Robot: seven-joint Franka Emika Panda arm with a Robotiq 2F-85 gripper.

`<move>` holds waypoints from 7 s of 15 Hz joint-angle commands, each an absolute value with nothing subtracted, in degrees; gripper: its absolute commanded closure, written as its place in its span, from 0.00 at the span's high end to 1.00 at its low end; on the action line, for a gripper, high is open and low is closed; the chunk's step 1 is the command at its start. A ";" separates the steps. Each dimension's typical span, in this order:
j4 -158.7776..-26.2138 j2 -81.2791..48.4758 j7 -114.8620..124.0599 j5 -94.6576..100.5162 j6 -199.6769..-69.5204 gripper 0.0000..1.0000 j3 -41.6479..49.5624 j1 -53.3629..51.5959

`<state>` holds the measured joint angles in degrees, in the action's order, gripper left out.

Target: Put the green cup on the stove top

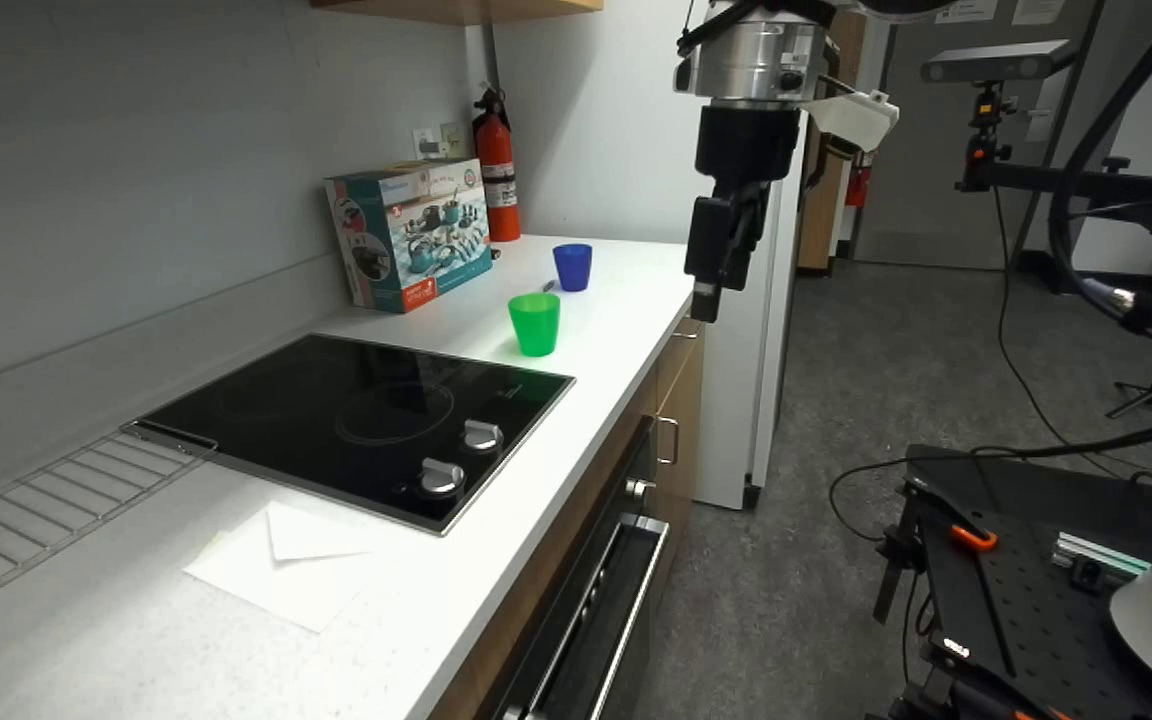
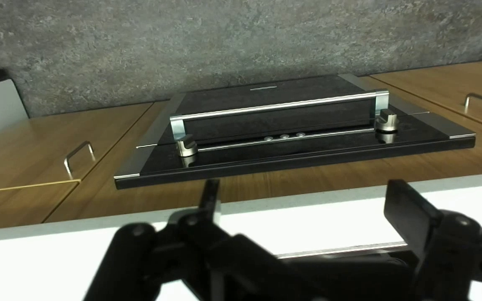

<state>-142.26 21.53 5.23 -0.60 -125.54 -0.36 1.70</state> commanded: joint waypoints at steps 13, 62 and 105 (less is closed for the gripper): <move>-139.62 12.95 11.30 1.44 -139.05 1.00 -0.91 3.24; -99.18 -26.58 46.18 3.52 -139.42 1.00 11.36 5.85; -92.30 -27.27 11.32 -12.04 -128.02 0.01 0.54 4.89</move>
